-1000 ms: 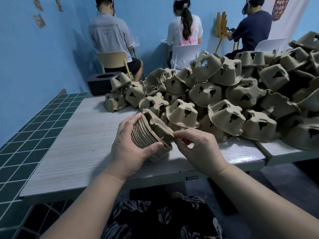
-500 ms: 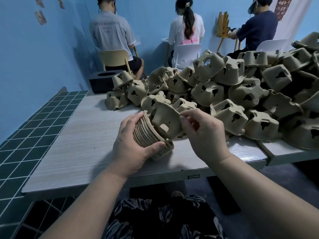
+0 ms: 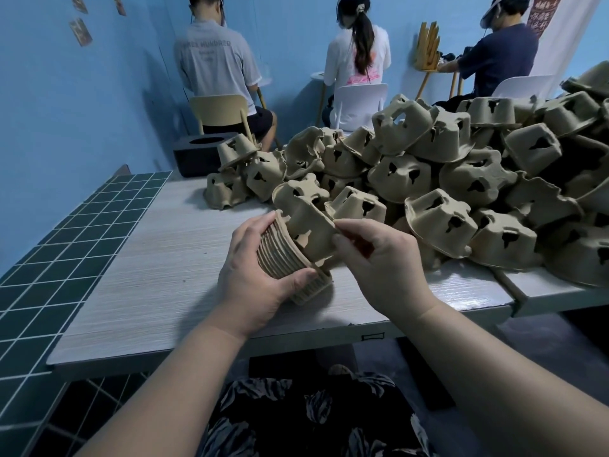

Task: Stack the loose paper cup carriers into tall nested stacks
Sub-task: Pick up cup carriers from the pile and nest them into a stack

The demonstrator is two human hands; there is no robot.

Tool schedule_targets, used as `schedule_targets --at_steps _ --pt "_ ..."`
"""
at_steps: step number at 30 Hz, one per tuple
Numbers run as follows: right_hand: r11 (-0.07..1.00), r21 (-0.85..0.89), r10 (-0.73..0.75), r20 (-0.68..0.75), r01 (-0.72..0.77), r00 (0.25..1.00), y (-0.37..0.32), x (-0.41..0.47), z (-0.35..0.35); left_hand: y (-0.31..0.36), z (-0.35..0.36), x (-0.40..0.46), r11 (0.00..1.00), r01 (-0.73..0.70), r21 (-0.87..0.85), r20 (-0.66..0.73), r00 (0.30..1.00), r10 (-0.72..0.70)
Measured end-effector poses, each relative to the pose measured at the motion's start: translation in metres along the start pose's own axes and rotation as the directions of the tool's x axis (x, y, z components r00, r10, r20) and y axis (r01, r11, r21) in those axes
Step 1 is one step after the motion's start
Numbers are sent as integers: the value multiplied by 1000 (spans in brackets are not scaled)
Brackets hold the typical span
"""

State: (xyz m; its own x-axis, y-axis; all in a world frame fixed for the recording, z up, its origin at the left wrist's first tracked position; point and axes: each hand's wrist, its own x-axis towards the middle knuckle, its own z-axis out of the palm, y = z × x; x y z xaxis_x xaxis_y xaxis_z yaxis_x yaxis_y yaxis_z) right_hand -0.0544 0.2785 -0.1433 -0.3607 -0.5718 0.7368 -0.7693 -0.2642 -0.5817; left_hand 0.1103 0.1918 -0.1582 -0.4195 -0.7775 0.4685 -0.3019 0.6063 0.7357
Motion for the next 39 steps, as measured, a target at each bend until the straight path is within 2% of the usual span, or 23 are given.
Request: schedule_targets --at_steps 2,6,12,16,19,20,22,24,25,29,31,35,39 --pt "999 34 18 58 -20 998 1 0 0 0 0 0 1000 -3 -5 3 1000 3" --pt "996 -62 -53 248 71 967 13 -9 -6 -2 0 0 1000 -5 -2 8 1000 5" --pt "994 -104 -3 259 31 966 18 -14 -3 -4 0 1 1000 -16 3 12 1000 16" --pt "997 -57 -37 329 58 944 11 -20 3 -6 0 2 1000 -23 -1 16 1000 23" --pt "999 -33 -5 386 20 922 13 -16 1 -9 0 5 999 -38 -12 23 999 38" --pt "999 -50 1 387 20 922 15 -12 -1 -9 0 6 999 -41 -18 25 999 41" --pt "991 -134 13 294 28 956 21 -1 -4 -11 1 9 999 -41 -26 26 999 42" --pt "959 -285 46 160 1 986 26 13 -7 -12 1 12 999 -36 -31 27 999 37" --pt "931 -363 89 144 -31 986 29 18 -8 -13 1 13 999 -35 -34 30 999 36" --pt "809 -574 322 253 -127 913 41 31 -4 -15 1 14 998 -53 -35 43 998 54" --pt "793 -588 380 270 -161 885 48 32 0 -16 0 13 998 -54 -32 44 997 56" --pt "787 -592 393 266 -173 880 53 29 4 -16 0 12 998 -42 -50 51 998 44" --pt "810 -527 443 261 -257 858 52 30 6 -17 0 12 998 -40 -54 50 998 43"
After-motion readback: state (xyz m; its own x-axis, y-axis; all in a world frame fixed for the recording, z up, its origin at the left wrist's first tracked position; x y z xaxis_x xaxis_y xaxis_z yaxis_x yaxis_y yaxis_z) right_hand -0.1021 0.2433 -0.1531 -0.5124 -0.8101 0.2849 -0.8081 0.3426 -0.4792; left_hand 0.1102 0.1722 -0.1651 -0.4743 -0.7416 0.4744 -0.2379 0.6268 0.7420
